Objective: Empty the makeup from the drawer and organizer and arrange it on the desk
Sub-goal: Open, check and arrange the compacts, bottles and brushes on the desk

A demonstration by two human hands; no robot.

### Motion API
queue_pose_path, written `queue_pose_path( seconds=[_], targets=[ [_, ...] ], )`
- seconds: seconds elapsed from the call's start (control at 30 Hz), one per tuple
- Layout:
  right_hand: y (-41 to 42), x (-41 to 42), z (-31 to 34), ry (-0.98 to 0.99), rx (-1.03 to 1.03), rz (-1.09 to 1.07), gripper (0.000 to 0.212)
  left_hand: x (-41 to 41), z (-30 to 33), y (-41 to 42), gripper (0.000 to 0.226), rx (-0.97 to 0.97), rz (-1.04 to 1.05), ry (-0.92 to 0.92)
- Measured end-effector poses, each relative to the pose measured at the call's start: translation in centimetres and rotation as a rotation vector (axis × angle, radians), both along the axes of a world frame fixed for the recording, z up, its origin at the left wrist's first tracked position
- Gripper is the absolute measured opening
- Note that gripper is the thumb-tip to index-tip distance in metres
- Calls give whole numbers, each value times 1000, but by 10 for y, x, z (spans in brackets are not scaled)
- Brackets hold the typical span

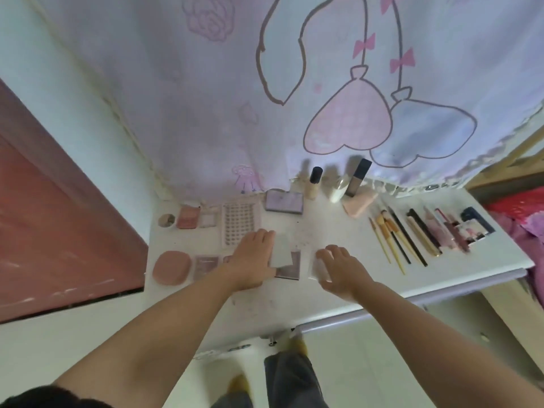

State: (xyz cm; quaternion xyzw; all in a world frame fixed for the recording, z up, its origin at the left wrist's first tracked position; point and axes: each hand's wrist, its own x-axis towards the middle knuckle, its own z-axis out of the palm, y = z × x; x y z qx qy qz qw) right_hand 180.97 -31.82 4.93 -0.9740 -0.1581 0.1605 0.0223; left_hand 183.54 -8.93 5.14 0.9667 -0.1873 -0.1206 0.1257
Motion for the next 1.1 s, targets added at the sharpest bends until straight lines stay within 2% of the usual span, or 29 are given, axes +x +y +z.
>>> queue_pose_path(
  seconds=[0.1, 0.27, 0.43, 0.57, 0.63, 0.73, 0.87, 0.93, 1.1],
  targets=[
    [-15, 31, -9, 50, -8, 50, 56, 46, 2, -18, 48, 34, 26, 11],
    [-27, 62, -24, 118, 0, 194, 55, 87, -17, -41, 61, 118, 12, 137],
    [-36, 73, -31, 115, 41, 310, 56, 90, -35, -52, 62, 217, 59, 171],
    [-41, 73, -33, 127, 51, 302, 59, 87, -40, -53, 83, 209, 112, 237],
    [-40, 75, -32, 98, 51, 272, 61, 85, -38, -52, 86, 177, 133, 251],
    [-20, 88, -26, -16, 98, 246, 62, 80, -35, -35, 72, 49, 211, 184],
    [43, 111, -14, -175, 164, 340, 36, 62, -20, 24, 51, -127, 353, 28],
    [87, 116, -8, -176, 181, 402, 27, 50, -15, 65, 41, -163, 429, -20],
    [204, 117, -6, -110, 225, 426, 36, 24, -20, 165, 29, -229, 625, -11]
  ],
)
